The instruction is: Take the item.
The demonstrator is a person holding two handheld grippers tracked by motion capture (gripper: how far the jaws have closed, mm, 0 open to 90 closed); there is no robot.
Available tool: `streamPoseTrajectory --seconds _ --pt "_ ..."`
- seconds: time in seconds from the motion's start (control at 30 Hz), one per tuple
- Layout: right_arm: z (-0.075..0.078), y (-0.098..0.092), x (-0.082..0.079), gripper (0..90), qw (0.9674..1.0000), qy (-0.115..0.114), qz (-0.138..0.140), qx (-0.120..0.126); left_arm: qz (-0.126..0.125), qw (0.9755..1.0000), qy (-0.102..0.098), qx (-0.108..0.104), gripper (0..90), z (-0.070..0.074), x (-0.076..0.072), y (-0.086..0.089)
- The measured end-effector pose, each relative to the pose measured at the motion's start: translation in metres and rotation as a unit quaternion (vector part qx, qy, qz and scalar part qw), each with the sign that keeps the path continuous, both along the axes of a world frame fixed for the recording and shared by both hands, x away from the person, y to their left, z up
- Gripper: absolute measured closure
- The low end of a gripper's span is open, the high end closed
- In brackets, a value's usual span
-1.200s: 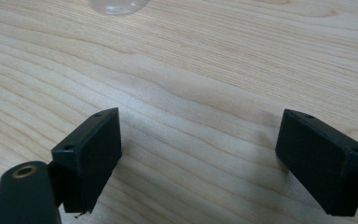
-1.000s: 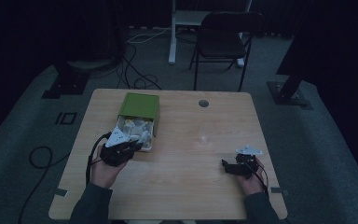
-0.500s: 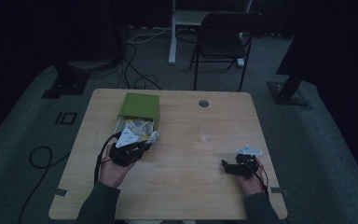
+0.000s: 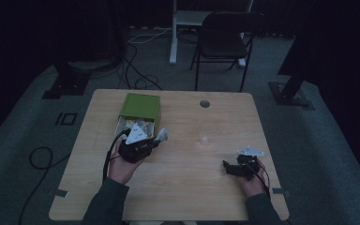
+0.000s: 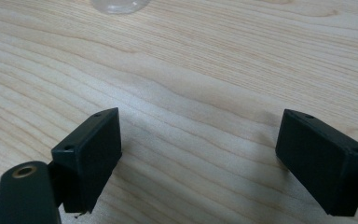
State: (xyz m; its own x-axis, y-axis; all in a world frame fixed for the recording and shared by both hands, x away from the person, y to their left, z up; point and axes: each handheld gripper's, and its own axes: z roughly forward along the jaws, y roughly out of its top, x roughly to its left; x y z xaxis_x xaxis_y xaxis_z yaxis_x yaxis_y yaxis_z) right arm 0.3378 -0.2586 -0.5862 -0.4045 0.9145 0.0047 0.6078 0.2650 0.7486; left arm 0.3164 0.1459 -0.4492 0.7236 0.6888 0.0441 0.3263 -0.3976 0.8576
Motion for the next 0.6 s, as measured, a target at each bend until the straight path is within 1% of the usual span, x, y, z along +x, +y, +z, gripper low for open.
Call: streamPoseTrajectory --seconds 0.07,0.4,0.6 --pt "0.0 0.0 0.0 13.9 1.0 0.0 0.0 0.0 -0.002 1.0 -0.002 0.003 83.4 -0.001 0.002 -0.003" --pt "0.0 0.0 0.0 13.9 1.0 -0.001 0.0 0.0 -0.007 1.0 -0.001 0.005 83.6 -0.001 0.009 -0.011" --pt "0.0 0.0 0.0 13.8 1.0 0.0 0.0 0.0 -0.009 1.0 -0.003 0.002 83.7 0.001 0.013 -0.016"
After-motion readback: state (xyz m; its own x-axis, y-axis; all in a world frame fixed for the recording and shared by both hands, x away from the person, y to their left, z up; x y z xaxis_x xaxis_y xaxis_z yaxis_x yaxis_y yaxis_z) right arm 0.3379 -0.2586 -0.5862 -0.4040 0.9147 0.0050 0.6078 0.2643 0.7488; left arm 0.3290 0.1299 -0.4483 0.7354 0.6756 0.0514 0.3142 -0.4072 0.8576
